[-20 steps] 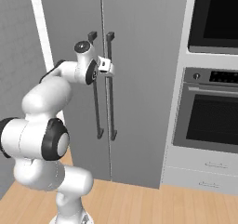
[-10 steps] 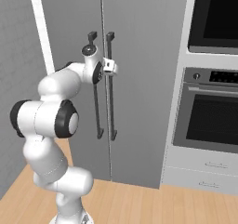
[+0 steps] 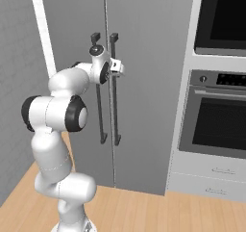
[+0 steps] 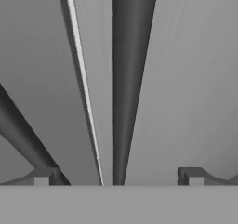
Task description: Grab a lemon wedge from the fridge and one ice cube from the ice bowl, and put them in the glass of lemonade.
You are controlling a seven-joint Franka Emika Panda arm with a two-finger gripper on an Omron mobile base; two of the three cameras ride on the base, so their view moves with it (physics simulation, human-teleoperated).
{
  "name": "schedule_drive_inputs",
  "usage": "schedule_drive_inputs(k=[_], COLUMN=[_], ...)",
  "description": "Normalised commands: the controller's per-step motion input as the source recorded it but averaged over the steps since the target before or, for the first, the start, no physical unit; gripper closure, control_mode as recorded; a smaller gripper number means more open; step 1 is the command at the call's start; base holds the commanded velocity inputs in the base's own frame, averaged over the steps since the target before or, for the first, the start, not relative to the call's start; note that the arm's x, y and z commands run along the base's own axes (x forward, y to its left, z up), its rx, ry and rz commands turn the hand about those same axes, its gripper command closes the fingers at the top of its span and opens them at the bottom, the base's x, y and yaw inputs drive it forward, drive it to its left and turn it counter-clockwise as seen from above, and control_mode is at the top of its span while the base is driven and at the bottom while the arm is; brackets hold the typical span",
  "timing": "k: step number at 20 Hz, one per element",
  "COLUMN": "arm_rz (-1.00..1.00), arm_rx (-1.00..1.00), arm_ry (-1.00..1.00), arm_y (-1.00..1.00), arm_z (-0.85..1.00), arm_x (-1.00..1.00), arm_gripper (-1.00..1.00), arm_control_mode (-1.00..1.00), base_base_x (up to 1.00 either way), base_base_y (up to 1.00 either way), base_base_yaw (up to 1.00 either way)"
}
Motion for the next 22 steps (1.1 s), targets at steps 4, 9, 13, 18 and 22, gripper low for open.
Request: schedule_drive_inputs(k=[4, 9, 13, 18, 22], arm_rz=[0.00, 0.00, 0.00, 0.00, 0.00], arm_rx=[0.00, 0.00, 0.00, 0.00, 0.05], arm_ry=[0.00, 0.00, 0.00, 0.00, -0.28], arm_y=[-0.05, 0.00, 0.00, 0.00, -0.01], arm_z=[-0.32, -0.09, -0.03, -0.24, -0.31], arm_x=[0.65, 0.59, 0.54, 0.31, 0.05], arm_gripper=[-1.00, -1.00, -1.00, -1.00, -1.00], arm_control_mode=[-1.00, -1.00, -1.00, -1.00, -1.00], base_base_x=[0.00, 0.00, 0.00, 0.00, 0.00], base_base_y=[0.00, 0.00, 0.00, 0.00, 0.00], base_base_yaw=[0.00, 0.00, 0.00, 0.00, 0.00])
